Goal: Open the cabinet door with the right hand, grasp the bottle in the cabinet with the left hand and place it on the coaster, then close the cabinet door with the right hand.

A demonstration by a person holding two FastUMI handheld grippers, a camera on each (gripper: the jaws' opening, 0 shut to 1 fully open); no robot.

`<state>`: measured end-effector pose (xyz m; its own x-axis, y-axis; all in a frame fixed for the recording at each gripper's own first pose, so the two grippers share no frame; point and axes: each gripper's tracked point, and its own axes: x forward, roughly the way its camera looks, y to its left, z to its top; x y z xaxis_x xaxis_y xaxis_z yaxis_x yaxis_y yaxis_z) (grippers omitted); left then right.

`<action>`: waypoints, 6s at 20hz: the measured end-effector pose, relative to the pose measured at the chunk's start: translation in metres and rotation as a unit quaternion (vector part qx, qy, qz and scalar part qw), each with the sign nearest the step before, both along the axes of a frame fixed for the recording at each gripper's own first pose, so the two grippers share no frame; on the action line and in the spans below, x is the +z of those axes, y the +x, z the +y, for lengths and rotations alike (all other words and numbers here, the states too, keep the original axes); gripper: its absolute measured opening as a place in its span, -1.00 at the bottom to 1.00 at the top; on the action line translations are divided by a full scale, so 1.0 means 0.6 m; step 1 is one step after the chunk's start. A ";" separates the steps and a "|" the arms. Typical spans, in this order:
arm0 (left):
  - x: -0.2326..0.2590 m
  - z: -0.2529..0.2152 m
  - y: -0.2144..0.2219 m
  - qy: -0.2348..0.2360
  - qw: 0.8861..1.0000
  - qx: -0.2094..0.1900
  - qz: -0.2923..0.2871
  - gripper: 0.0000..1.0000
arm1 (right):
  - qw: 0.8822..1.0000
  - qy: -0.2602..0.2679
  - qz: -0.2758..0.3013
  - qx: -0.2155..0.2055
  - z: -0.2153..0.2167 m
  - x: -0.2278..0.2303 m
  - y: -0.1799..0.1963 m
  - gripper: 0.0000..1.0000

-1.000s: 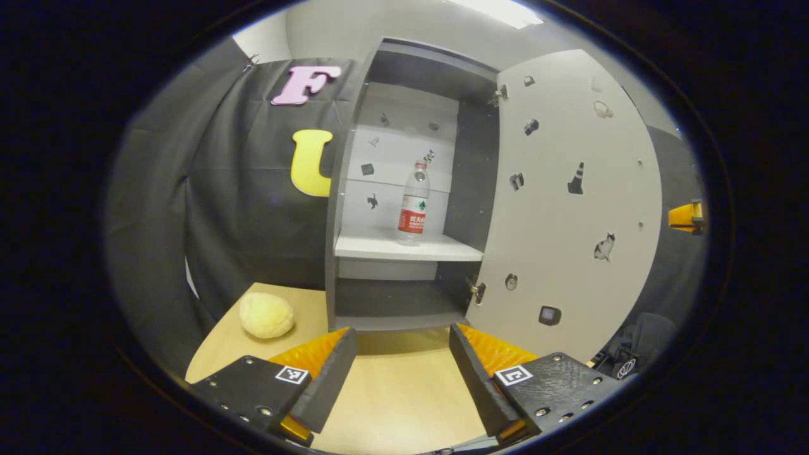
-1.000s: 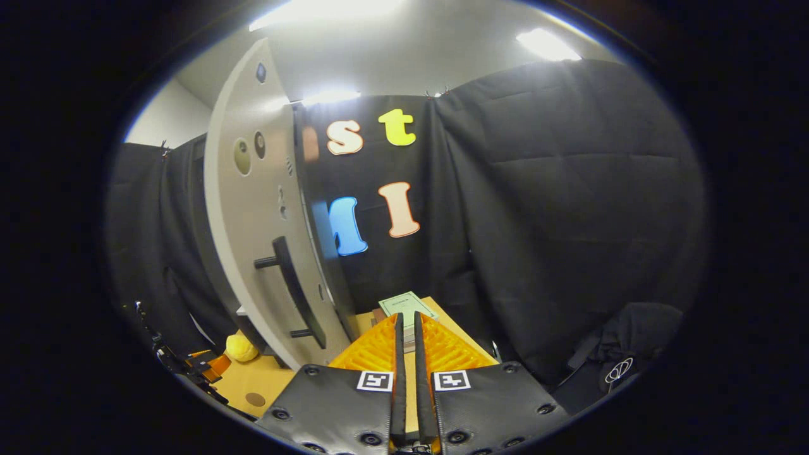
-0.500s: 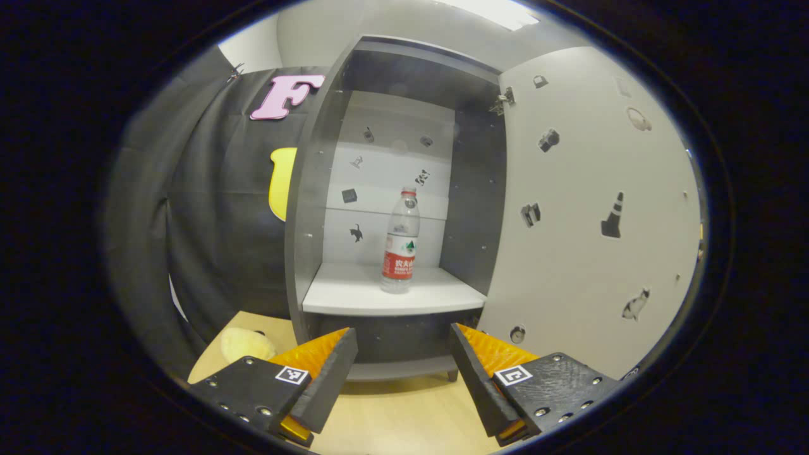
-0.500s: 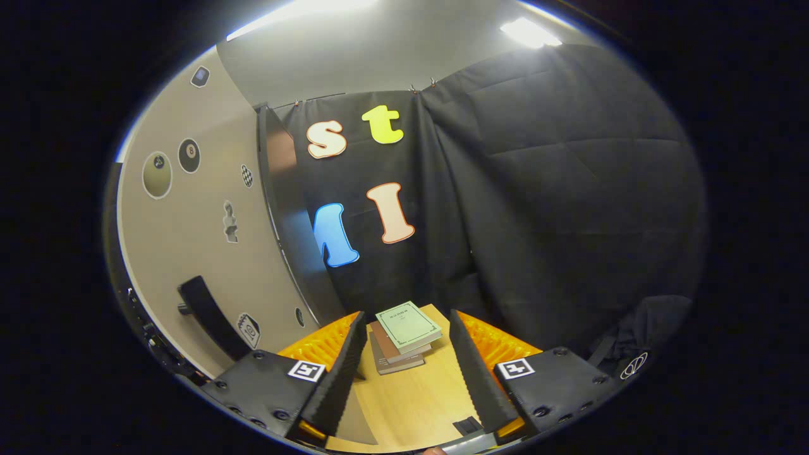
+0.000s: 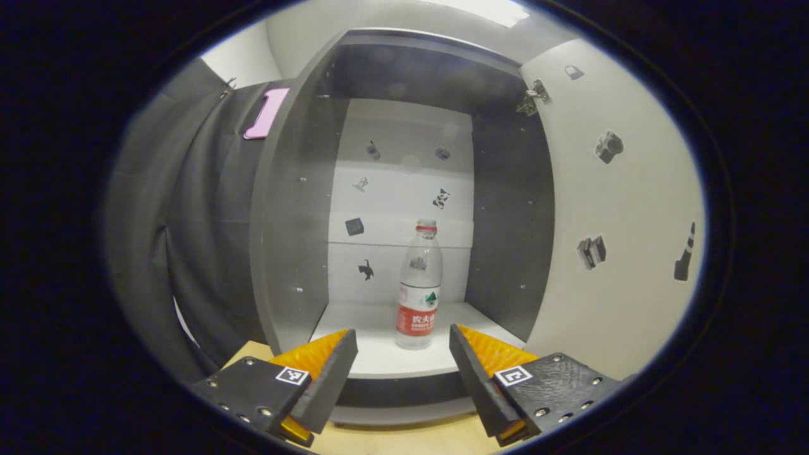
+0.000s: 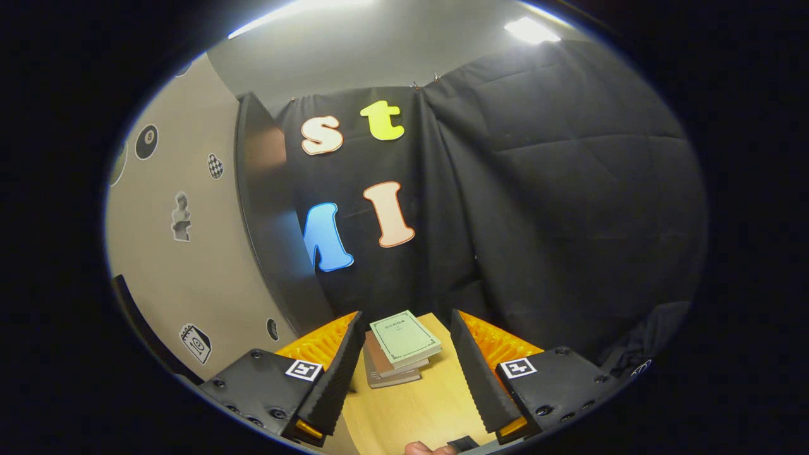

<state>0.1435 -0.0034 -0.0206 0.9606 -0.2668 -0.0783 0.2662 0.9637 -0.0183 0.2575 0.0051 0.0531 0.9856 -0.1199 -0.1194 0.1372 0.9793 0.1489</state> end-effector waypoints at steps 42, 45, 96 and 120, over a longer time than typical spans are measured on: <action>-0.036 -0.101 0.206 -0.008 0.997 -0.072 0.017 0.43 | 0.995 0.048 0.044 -0.075 -0.074 -0.064 0.040 0.95; -0.017 -0.096 0.178 -0.019 0.997 -0.079 0.009 0.43 | 0.995 0.048 0.044 -0.074 -0.074 -0.063 0.037 0.95; -0.567 0.530 -0.378 0.006 0.987 0.144 0.078 0.39 | 0.993 -0.011 0.097 -0.061 0.037 -0.112 -0.147 0.96; -0.541 0.496 -0.440 0.051 0.989 0.096 0.099 0.78 | 0.992 0.011 0.109 -0.054 0.074 -0.161 -0.154 0.96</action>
<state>-0.1203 0.2944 -0.3453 0.9559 -0.0621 -0.2871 0.0791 0.9957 0.0479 0.1652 0.0495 -0.0434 0.9174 -0.2195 -0.3320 0.2732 0.9539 0.1242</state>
